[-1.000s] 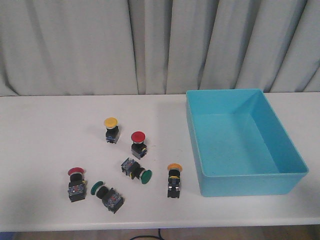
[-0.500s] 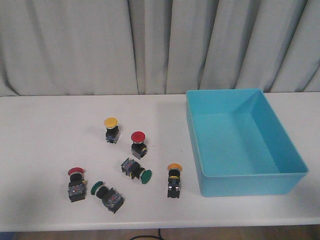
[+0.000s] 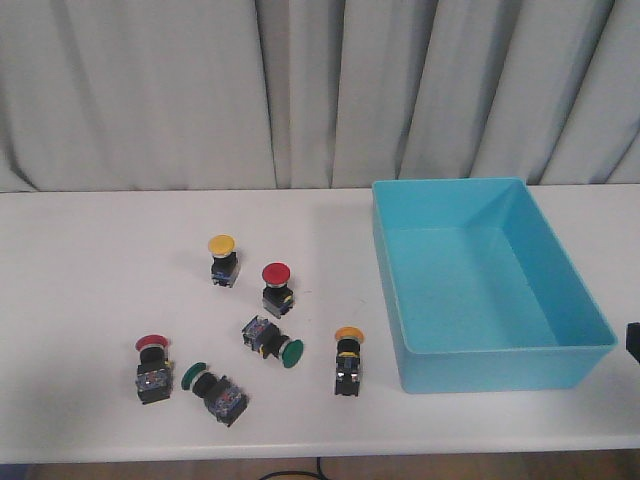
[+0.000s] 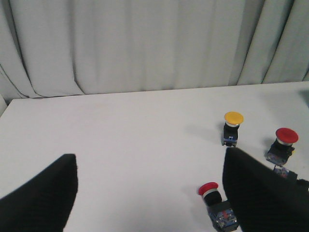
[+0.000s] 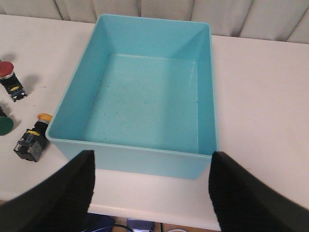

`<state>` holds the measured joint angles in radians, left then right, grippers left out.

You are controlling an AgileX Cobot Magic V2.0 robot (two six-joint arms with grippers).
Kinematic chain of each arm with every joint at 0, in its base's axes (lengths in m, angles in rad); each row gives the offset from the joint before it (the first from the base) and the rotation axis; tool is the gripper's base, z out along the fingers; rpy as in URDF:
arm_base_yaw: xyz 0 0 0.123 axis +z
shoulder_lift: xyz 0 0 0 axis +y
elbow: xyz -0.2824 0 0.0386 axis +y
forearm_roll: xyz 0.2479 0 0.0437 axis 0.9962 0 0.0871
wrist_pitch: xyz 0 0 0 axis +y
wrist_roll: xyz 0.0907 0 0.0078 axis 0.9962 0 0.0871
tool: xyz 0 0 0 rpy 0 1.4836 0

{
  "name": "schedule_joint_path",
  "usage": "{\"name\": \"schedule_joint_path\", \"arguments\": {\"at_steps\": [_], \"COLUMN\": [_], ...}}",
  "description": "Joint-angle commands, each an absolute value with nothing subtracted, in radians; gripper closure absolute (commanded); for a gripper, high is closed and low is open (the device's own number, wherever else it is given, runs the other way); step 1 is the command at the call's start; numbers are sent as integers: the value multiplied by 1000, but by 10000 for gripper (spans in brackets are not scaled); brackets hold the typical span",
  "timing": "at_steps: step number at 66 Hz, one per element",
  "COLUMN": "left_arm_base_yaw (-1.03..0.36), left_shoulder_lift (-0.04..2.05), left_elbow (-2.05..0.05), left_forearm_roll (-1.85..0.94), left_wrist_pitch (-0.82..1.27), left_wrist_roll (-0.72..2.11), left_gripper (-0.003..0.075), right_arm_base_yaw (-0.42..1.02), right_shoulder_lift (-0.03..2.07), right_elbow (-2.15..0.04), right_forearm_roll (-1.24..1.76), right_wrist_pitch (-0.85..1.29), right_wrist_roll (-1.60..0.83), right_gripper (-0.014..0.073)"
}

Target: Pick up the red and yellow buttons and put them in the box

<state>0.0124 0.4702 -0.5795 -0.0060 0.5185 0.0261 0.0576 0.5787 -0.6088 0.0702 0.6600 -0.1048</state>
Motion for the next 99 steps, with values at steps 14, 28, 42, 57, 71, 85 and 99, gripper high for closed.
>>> {"name": "schedule_joint_path", "arguments": {"at_steps": [14, 28, 42, 57, 71, 85, 99], "left_arm_base_yaw": [-174, -343, -420, -430, -430, -432, -464], "left_shoulder_lift": [659, 871, 1134, 1390, 1586, 1755, 1920], "left_elbow": [-676, -713, -821, -982, -1120, -1258, -1413], "left_forearm_roll": [-136, -141, -141, -161, -167, -216, -218], "left_wrist_pitch": [464, 442, 434, 423, 423, 429, 482], "left_wrist_roll": [237, 278, 279, 279, 275, 273, 326], "left_gripper": [185, 185, 185, 185, 185, 185, 185], "right_arm_base_yaw": [52, 52, 52, 52, 52, 52, 52], "right_shoulder_lift": [586, 586, 586, 586, 586, 586, 586], "right_elbow": [-635, -635, -635, -635, -635, -635, -635], "right_forearm_roll": [77, 109, 114, 114, 114, 114, 114], "right_wrist_pitch": [595, 595, 595, 596, 600, 599, 598], "right_wrist_roll": [-116, -116, -116, -116, -116, -116, -116], "right_gripper": [96, 96, 96, 96, 96, 96, 96]}}
